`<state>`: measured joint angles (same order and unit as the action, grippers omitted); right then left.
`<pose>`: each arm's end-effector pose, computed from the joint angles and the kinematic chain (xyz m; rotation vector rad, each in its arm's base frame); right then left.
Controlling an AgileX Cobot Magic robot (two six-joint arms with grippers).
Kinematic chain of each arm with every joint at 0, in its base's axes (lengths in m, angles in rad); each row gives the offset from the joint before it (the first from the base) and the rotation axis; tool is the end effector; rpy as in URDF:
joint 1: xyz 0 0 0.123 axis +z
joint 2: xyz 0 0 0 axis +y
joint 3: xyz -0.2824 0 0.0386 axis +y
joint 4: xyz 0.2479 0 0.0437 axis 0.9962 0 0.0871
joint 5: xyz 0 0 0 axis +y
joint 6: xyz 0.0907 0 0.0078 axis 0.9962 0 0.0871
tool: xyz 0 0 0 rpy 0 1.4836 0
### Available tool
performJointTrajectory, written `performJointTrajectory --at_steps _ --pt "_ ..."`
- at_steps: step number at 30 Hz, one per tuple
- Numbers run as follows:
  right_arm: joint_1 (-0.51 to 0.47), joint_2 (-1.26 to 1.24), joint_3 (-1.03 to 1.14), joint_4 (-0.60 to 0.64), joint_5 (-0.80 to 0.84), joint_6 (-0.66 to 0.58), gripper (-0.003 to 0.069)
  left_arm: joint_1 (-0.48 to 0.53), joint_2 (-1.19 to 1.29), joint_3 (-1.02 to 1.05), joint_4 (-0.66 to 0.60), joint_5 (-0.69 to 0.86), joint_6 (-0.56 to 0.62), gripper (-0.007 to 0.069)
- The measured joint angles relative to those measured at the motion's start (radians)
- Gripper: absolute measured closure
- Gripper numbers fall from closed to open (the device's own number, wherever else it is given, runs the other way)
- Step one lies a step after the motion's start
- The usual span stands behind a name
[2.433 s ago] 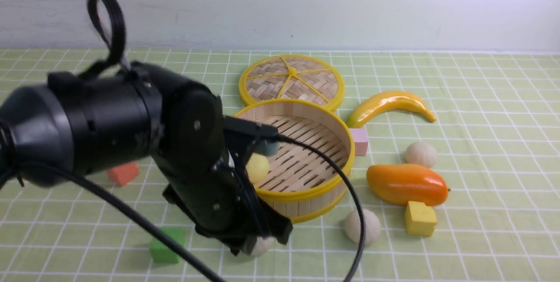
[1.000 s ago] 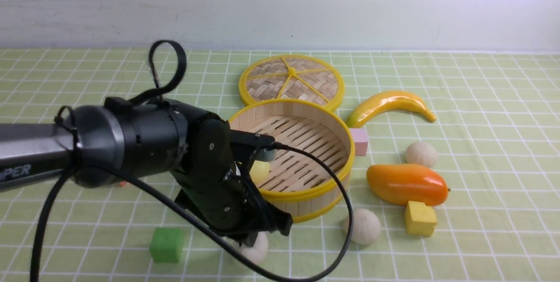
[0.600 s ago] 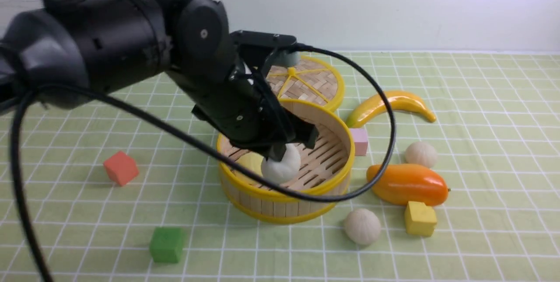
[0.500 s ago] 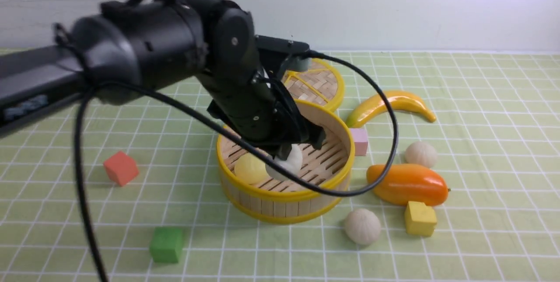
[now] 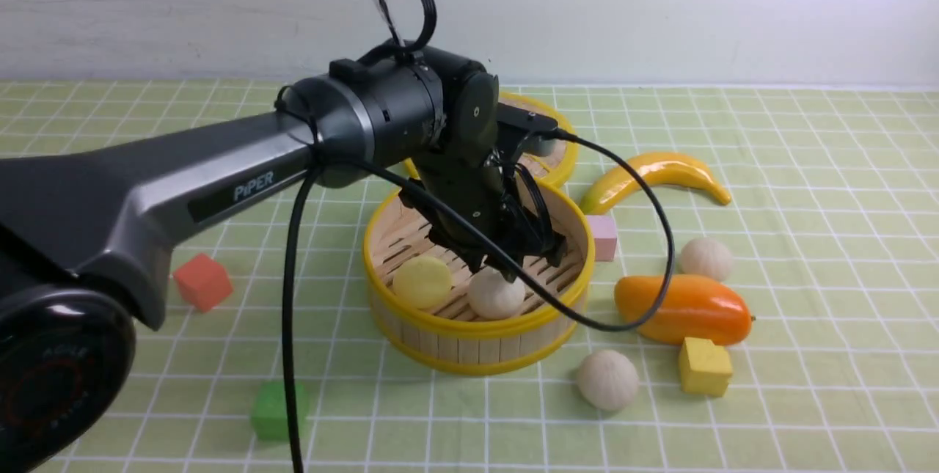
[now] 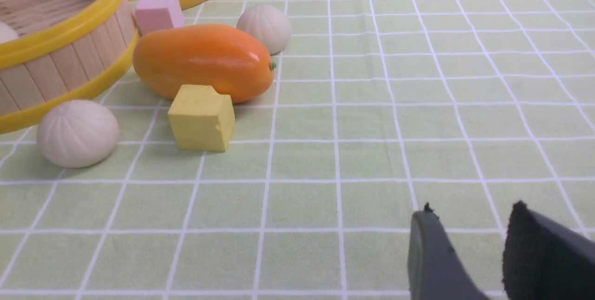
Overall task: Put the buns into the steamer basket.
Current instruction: Use the left arm to put the steamed stuffed bun into the steamer, then use the right arm to grab a steamed stuffed bun
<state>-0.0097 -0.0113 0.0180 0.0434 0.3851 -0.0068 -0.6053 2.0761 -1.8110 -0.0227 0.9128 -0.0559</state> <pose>0.0522 0.0010 0.1731 0.0292 1.8749 0.0316 0.3799 -0.2649 0.2479 0.7158 2.5869 -0.2404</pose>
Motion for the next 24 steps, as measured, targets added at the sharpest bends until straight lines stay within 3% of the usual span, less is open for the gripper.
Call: performJointTrajectory --at_steps 4,5,6,8,11,16,18,24 --pt "0.0 0.0 0.0 0.0 0.0 0.0 0.042 0.0 -0.101 -0.003 -0.02 0.058 0.0 0.0232" --pt "0.0 0.0 0.0 0.0 0.0 0.0 0.042 0.0 -0.19 0.003 -0.044 0.078 0.0 0.0297" --pt "0.0 0.0 0.0 0.0 0.0 0.0 0.042 0.0 -0.201 0.008 -0.047 0.077 0.0 0.0307" --pt "0.0 0.0 0.0 0.0 0.0 0.0 0.042 0.0 -0.365 0.073 -0.083 0.046 0.007 0.0468" --pt "0.0 0.0 0.0 0.0 0.0 0.0 0.042 0.0 -0.536 0.212 -0.126 -0.025 0.03 0.0624" --pt "0.0 0.0 0.0 0.0 0.0 0.0 0.042 0.0 -0.865 0.57 -0.195 -0.248 0.068 0.0638" --pt "0.0 0.0 0.0 0.0 0.0 0.0 0.042 0.0 -1.085 0.86 -0.258 -0.451 0.077 0.0638" --pt "0.0 0.0 0.0 0.0 0.0 0.0 0.042 0.0 -1.474 1.311 -0.336 -0.751 0.082 0.0638"
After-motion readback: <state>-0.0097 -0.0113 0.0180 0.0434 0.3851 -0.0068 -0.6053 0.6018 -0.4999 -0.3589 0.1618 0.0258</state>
